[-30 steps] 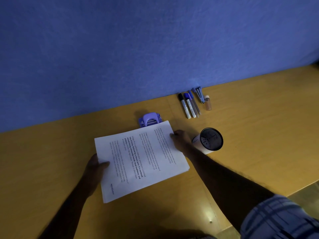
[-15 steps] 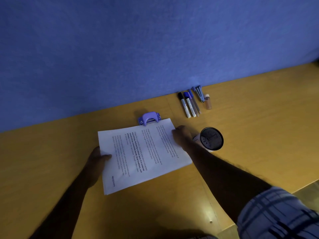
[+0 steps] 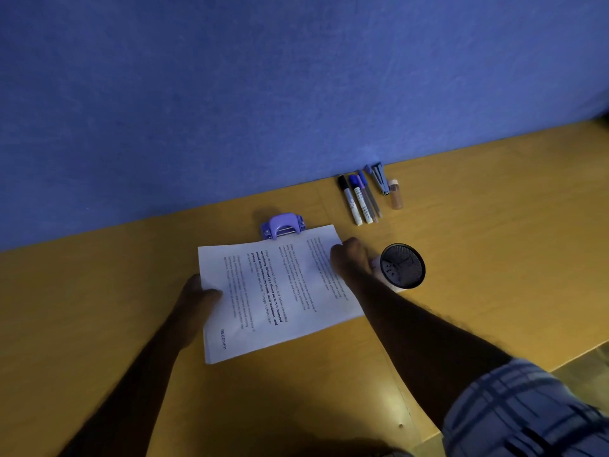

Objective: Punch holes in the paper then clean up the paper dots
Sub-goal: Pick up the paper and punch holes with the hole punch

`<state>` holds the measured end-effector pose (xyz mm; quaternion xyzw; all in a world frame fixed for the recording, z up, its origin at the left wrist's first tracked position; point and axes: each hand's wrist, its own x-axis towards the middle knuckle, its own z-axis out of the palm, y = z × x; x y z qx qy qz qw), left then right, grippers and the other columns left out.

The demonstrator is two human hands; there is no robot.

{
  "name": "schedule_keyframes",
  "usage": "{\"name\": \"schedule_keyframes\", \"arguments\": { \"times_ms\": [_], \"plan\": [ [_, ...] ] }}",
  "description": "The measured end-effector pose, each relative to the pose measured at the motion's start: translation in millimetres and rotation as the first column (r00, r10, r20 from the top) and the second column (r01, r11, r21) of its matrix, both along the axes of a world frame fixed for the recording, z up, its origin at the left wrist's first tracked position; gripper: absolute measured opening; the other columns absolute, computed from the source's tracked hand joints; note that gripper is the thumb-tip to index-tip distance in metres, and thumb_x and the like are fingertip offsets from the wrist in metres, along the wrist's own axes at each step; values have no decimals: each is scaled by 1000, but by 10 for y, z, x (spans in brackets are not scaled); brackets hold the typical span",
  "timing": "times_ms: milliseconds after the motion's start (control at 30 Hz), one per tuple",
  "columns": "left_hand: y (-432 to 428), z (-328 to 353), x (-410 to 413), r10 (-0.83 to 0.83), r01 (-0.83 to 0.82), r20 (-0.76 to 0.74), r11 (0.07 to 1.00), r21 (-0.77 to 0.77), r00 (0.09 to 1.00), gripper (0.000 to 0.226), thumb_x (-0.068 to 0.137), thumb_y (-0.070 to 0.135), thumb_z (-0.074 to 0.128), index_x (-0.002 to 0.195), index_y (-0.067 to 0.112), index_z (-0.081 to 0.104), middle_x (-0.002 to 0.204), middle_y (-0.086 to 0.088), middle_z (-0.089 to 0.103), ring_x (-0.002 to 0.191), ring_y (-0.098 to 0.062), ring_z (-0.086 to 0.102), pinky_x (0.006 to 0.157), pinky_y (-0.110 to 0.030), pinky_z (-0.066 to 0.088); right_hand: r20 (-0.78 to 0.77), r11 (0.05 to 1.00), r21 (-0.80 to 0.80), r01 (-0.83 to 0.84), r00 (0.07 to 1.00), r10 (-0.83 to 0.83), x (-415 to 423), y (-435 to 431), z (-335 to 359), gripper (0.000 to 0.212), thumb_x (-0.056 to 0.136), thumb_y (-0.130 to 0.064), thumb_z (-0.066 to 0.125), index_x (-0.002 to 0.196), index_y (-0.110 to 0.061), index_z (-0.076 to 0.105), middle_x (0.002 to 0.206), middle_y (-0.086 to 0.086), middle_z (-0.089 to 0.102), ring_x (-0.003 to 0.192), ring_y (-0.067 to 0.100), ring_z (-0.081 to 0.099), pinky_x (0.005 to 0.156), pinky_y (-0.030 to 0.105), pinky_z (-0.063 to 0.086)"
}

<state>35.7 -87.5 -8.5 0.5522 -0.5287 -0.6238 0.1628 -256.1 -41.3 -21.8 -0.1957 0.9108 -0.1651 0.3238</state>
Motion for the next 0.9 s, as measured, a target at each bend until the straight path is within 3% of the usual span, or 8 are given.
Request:
{"name": "schedule_keyframes", "arguments": {
  "times_ms": [200, 367, 467, 567, 633, 767, 900],
  "plan": [
    [-60, 19, 27, 27, -27, 20, 1000, 3, 999, 31, 90, -6, 48, 109, 15, 61, 100, -12, 68, 91, -27, 65, 68, -34, 49, -62, 997, -61, -41, 997, 37, 58, 0, 72, 32, 88, -13, 42, 116, 1, 52, 127, 25, 53, 119, 41, 50, 98, 41, 41],
    [-15, -87, 18, 41, -41, 3, 999, -2, 999, 32, 89, -3, 51, 115, 13, 60, 105, -14, 68, 95, -30, 66, 73, -39, 52, -356, 967, -79, -241, 913, 199, 93, -87, 151, 32, 87, -19, 47, 115, -6, 56, 121, 18, 50, 115, 38, 46, 95, 48, 39],
    [-6, -126, 6, 46, -46, 10, 999, -8, 999, 30, 88, -1, 53, 114, 11, 61, 102, -14, 69, 95, -33, 66, 75, -40, 52, -381, 863, -162, -478, 837, 392, -3, -297, 194, 35, 92, -25, 55, 125, -13, 58, 127, 12, 53, 121, 32, 48, 101, 45, 40],
    [-1, -169, -28, 80, -80, 30, 997, -17, 996, 35, 88, -8, 48, 114, 11, 62, 103, -12, 69, 98, -33, 65, 80, -44, 51, -284, 757, -229, -612, 786, 549, -83, -597, 260, 36, 94, -19, 56, 129, -13, 59, 127, 12, 57, 117, 30, 54, 99, 42, 45],
    [4, -190, -57, 98, -97, 36, 995, -26, 995, 39, 88, -9, 48, 122, 8, 60, 111, -14, 68, 102, -31, 64, 89, -49, 51, -207, 694, -201, -691, 723, 659, -84, -775, 316, 37, 97, -17, 54, 133, -12, 57, 133, 12, 57, 120, 28, 54, 99, 35, 44],
    [-27, -266, -77, 129, -127, 76, 992, -21, 989, 40, 88, -7, 50, 126, 5, 57, 117, -19, 65, 107, -36, 62, 90, -49, 50, -177, 484, -29, -875, 481, 859, -40, -1003, 396, 36, 100, -23, 51, 131, -8, 59, 132, 11, 60, 120, 27, 53, 96, 32, 39],
    [-26, -299, -115, 179, -180, 98, 984, 2, 979, 40, 88, -6, 52, 126, 4, 57, 117, -19, 65, 101, -33, 62, 81, -41, 49, -213, 427, -19, -904, 421, 882, -48, -1071, 393, 35, 97, -27, 56, 125, -8, 65, 125, 10, 66, 114, 26, 59, 92, 32, 41]
  ]
}}
